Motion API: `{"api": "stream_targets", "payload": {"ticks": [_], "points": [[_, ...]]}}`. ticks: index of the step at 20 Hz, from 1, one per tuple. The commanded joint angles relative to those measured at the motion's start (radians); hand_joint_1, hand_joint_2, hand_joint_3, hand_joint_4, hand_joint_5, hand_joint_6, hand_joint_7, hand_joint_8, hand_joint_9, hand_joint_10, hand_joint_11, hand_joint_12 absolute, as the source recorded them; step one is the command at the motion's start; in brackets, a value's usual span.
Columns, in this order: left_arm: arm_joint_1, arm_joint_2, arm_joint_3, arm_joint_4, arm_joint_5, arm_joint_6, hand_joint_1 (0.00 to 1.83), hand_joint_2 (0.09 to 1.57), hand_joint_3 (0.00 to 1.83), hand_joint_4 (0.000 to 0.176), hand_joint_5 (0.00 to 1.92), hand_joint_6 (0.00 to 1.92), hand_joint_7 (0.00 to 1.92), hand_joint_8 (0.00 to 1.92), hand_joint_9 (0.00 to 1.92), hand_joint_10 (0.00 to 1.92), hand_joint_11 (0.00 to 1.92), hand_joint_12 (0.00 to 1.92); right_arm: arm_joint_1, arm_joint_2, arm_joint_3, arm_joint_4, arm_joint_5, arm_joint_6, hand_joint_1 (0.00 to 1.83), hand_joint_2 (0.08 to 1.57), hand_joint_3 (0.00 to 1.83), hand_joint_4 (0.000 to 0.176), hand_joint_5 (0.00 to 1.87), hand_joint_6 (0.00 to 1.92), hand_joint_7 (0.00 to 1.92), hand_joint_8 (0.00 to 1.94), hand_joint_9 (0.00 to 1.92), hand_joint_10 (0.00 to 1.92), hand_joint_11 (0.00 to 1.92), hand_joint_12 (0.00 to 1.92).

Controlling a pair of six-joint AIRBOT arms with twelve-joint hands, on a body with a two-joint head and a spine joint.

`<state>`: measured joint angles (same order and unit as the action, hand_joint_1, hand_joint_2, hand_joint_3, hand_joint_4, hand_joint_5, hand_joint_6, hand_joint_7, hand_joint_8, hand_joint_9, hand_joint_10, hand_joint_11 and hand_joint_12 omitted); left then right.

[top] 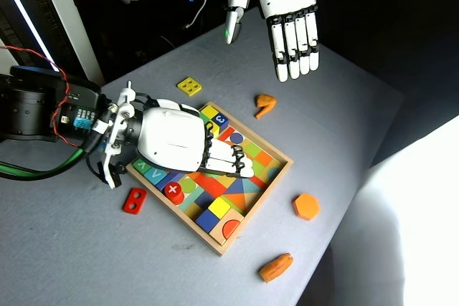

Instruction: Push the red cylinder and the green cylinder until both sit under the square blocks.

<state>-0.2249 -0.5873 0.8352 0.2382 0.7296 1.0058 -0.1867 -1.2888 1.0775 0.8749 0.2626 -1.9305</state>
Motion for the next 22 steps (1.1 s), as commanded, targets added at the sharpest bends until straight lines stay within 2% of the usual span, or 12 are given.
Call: {"api": "stream_targets", "payload": {"ticks": [1,3,6,10,13,16,20,22], "points": [[-0.015,0.006,0.000,0.017,-0.078,0.001,0.00,1.19,0.00,0.012,0.02,0.00,0.05,0.00,0.05,0.01,0.00,0.16,0.012,0.014,-0.011,-0.019,0.058,-0.001,0.01,1.17,0.00,0.000,0.97,0.00,0.21,0.00,0.03,0.00,0.00,0.00],[-0.015,0.006,0.001,0.017,-0.078,0.001,0.00,1.20,0.00,0.009,0.02,0.00,0.06,0.00,0.05,0.01,0.00,0.19,0.013,0.036,-0.028,-0.019,0.051,-0.007,0.02,1.17,0.00,0.000,0.96,0.00,0.21,0.00,0.02,0.00,0.00,0.00],[-0.015,0.006,0.001,0.017,-0.077,0.001,0.00,1.20,0.00,0.007,0.02,0.00,0.06,0.00,0.04,0.00,0.00,0.13,0.024,0.045,-0.032,-0.019,0.056,-0.005,0.02,1.17,0.00,0.000,0.95,0.00,0.20,0.00,0.03,0.00,0.00,0.00],[-0.015,0.006,0.001,0.017,-0.074,0.003,0.00,1.18,0.00,0.008,0.02,0.00,0.07,0.00,0.06,0.01,0.00,0.15,0.034,0.023,-0.018,-0.019,0.075,-0.016,0.01,1.17,0.00,0.000,0.95,0.00,0.19,0.00,0.02,0.00,0.00,0.00],[-0.015,0.006,0.001,0.017,-0.074,0.003,0.00,1.18,0.00,0.012,0.00,0.00,0.05,0.00,0.04,0.01,0.00,0.04,0.026,0.006,-0.004,-0.019,0.089,-0.016,0.01,1.17,0.00,0.000,0.95,0.00,0.20,0.00,0.04,0.01,0.00,0.00],[-0.015,0.006,0.001,0.017,-0.074,0.003,0.00,1.19,0.00,0.006,0.02,0.01,0.06,0.00,0.04,0.00,0.00,0.05,0.018,-0.001,-0.004,-0.019,0.095,-0.016,0.05,1.17,0.00,0.000,0.96,0.01,0.21,0.01,0.05,0.01,0.01,0.00],[-0.017,0.006,0.002,0.017,-0.075,0.005,0.00,1.17,0.00,0.013,0.02,0.00,0.07,0.00,0.06,0.00,0.00,0.12,0.012,-0.003,-0.002,-0.019,0.103,-0.016,0.03,1.17,0.00,0.000,0.95,0.00,0.21,0.01,0.04,0.01,0.00,0.00],[-0.017,0.006,0.002,0.017,-0.075,0.005,0.00,1.17,0.00,0.009,0.03,0.01,0.07,0.00,0.06,0.00,0.00,0.16,0.009,-0.005,0.000,-0.019,0.105,-0.015,0.03,1.17,0.00,0.000,0.95,0.00,0.22,0.01,0.04,0.00,0.00,0.00]]}}
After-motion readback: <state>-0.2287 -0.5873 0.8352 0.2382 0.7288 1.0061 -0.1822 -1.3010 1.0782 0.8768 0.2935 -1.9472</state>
